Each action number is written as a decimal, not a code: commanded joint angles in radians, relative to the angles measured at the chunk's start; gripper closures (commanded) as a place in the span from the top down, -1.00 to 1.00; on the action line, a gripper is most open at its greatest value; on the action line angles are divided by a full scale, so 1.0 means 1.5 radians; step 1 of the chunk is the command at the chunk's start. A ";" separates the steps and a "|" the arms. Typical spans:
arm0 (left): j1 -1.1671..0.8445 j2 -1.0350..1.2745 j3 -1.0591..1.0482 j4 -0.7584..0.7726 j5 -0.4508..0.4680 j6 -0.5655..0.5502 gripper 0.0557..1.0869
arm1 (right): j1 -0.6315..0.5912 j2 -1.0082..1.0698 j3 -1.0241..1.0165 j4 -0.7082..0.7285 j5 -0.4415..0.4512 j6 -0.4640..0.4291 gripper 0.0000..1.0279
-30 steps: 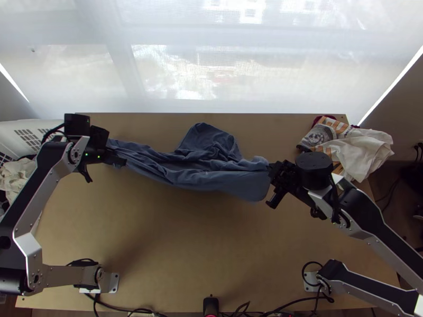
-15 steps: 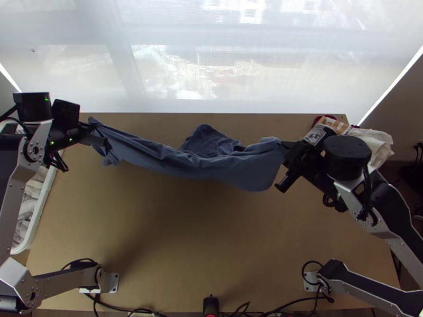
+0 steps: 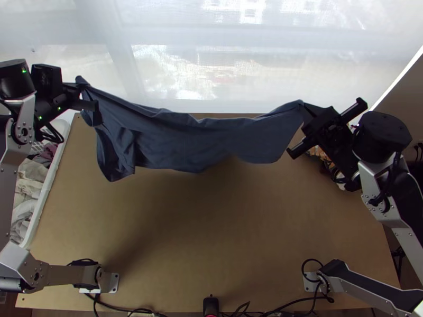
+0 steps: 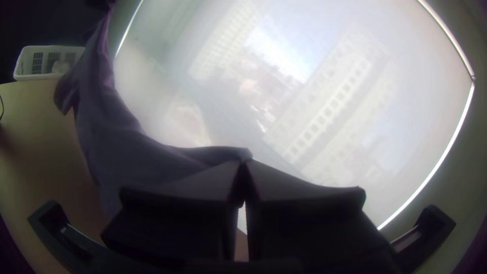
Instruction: Fold the t-shirt
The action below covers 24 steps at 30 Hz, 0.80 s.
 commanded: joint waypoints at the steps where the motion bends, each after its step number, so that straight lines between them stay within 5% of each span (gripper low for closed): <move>1: -0.014 0.072 0.072 0.097 -0.005 -0.036 -0.93 | -0.035 0.030 0.011 0.141 0.023 -0.022 -0.95; 7: -0.031 0.081 0.084 0.169 -0.026 -0.091 -0.93 | -0.056 0.029 0.002 0.204 0.037 -0.028 -0.95; 12: -0.069 0.055 0.051 0.059 0.010 -0.104 -0.93 | -0.032 -0.030 -0.050 0.105 0.037 -0.028 -0.95; 24: -0.099 -0.151 -0.326 -0.164 0.127 -0.006 -0.93 | 0.041 -0.182 -0.139 -0.164 0.036 0.007 -0.95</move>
